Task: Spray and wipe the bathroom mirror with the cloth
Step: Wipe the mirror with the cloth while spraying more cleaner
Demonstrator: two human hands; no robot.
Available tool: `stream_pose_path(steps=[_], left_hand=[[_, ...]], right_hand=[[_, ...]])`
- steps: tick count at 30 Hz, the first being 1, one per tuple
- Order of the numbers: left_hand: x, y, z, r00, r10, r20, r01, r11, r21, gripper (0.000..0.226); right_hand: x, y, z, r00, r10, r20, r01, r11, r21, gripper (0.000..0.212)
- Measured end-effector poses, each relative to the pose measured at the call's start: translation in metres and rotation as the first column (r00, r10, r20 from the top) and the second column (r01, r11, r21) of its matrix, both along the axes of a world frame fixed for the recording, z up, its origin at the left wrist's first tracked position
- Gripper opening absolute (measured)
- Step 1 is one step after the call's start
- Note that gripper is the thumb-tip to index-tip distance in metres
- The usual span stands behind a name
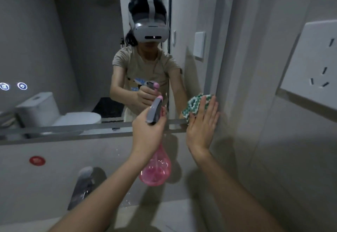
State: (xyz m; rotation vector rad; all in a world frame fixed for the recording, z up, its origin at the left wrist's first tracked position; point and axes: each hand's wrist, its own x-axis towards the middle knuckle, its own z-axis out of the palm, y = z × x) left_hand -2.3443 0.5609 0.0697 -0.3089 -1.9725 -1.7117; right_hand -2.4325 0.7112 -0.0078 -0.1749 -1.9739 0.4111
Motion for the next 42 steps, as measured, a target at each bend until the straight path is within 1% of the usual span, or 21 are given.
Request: stream_pose_path(steps=[3,5,7,8,11,14,15,18,21,22,25,26,28,30,32,35,38,40,42], left_hand=[[0.003,-0.003,-0.007,0.999,0.046,0.001,-0.046,0.998,0.032,0.011],[0.008,-0.006,-0.009,0.998,0.068,-0.011,-0.067,0.996,0.058,0.021],[0.016,-0.015,-0.013,0.996,0.09,-0.012,-0.089,0.993,0.079,0.033],[0.02,-0.022,-0.016,0.994,0.109,-0.008,-0.108,0.99,0.086,0.035],[0.028,-0.055,-0.024,0.981,0.192,0.018,-0.192,0.977,0.091,0.029],[0.038,-0.099,-0.026,0.966,0.26,0.018,-0.26,0.958,0.121,0.034],[0.043,-0.114,-0.026,0.964,0.265,0.01,-0.264,0.957,0.12,0.033],[0.057,-0.159,-0.025,0.954,0.299,-0.001,-0.297,0.948,0.114,0.013],[0.066,-0.208,-0.024,0.942,0.336,0.017,-0.334,0.93,0.153,0.01],[0.068,-0.224,-0.024,0.938,0.346,0.021,-0.345,0.925,0.157,0.006],[0.072,-0.273,-0.03,0.921,0.388,0.022,-0.387,0.91,0.151,0.004],[0.073,-0.29,-0.031,0.915,0.402,0.025,-0.401,0.904,0.149,0.007],[0.073,-0.327,-0.033,0.913,0.407,0.018,-0.405,0.902,0.15,0.004],[0.071,-0.366,-0.034,0.912,0.41,0.015,-0.408,0.904,0.125,0.013],[0.069,-0.407,-0.035,0.906,0.424,0.021,-0.424,0.902,0.088,0.012],[0.069,-0.465,-0.033,0.897,0.442,0.02,-0.443,0.895,0.048,0.011],[0.068,-0.514,-0.033,0.899,0.436,0.031,-0.437,0.899,0.015,0.014],[0.065,-0.54,-0.034,0.907,0.418,0.048,-0.419,0.908,0.018,0.013],[0.064,-0.559,-0.035,0.917,0.391,0.073,-0.396,0.917,0.058,0.007]], right_hand=[[0.002,-0.012,0.002,1.0,-0.009,-0.029,0.007,0.997,-0.071,0.055],[0.003,-0.027,0.004,1.0,0.005,-0.026,-0.007,0.998,-0.07,0.056],[0.005,-0.052,0.006,0.998,0.053,-0.016,-0.053,0.999,0.0,0.056],[0.006,-0.065,0.006,0.997,0.073,-0.013,-0.073,0.997,0.033,0.056],[0.009,-0.097,0.007,0.994,0.105,-0.006,-0.105,0.992,0.069,0.057],[0.013,-0.129,0.005,0.992,0.125,0.027,-0.128,0.981,0.148,0.062],[0.014,-0.142,0.005,0.99,0.139,0.039,-0.144,0.972,0.185,0.064],[0.015,-0.184,0.001,0.981,0.179,0.069,-0.191,0.945,0.266,0.074],[0.016,-0.225,-0.003,0.972,0.208,0.106,-0.231,0.92,0.316,0.096],[0.017,-0.24,-0.004,0.969,0.217,0.118,-0.245,0.91,0.334,0.1],[0.019,-0.287,-0.005,0.959,0.246,0.144,-0.282,0.89,0.359,0.108],[0.02,-0.304,-0.005,0.956,0.251,0.149,-0.289,0.888,0.358,0.109],[0.02,-0.341,-0.008,0.953,0.257,0.159,-0.299,0.881,0.366,0.108],[0.019,-0.382,-0.01,0.951,0.259,0.171,-0.307,0.866,0.394,0.109],[0.018,-0.426,-0.012,0.944,0.27,0.188,-0.326,0.852,0.411,0.111],[0.016,-0.487,-0.009,0.945,0.288,0.156,-0.328,0.849,0.414,0.105],[0.016,-0.532,-0.006,0.955,0.269,0.128,-0.298,0.863,0.409,0.1],[0.017,-0.553,-0.005,0.959,0.26,0.115,-0.285,0.875,0.393,0.097],[0.018,-0.568,-0.002,0.961,0.256,0.103,-0.276,0.883,0.38,0.094]])
